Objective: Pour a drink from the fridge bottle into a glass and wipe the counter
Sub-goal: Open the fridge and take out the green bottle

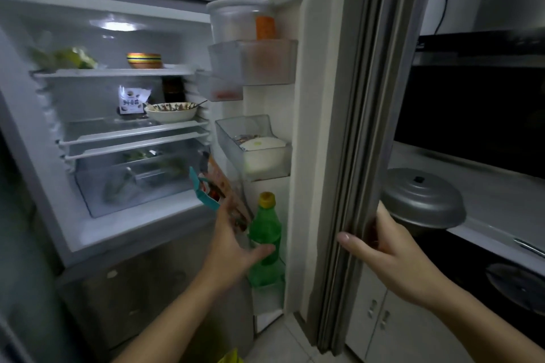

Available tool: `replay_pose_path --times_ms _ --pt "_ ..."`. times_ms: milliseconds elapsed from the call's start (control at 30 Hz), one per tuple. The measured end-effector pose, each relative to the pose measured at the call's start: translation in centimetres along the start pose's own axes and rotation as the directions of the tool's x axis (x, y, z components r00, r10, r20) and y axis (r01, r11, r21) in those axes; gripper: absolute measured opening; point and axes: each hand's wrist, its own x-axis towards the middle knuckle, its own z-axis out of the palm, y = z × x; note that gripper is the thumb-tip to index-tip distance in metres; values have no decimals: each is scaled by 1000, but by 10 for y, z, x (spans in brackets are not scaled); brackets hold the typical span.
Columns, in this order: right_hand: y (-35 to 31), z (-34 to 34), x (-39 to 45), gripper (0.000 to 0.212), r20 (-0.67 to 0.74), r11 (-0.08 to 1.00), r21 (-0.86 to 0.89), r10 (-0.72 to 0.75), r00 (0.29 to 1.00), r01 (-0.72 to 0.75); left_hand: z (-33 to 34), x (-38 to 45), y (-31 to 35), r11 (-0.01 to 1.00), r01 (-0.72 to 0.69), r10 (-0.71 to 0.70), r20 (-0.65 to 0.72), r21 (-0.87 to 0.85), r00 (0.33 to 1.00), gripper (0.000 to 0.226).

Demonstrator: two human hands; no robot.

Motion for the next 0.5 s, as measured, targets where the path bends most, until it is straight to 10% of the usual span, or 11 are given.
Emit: replay_pose_path --times_ms 233,500 --pt "12 -20 -4 35 -47 998 -43 35 998 -37 25 30 -14 997 72 -75 143 32 987 130" --pt "28 -36 -8 30 -48 994 -91 58 997 -62 40 39 -26 991 4 -27 163 137 986 65"
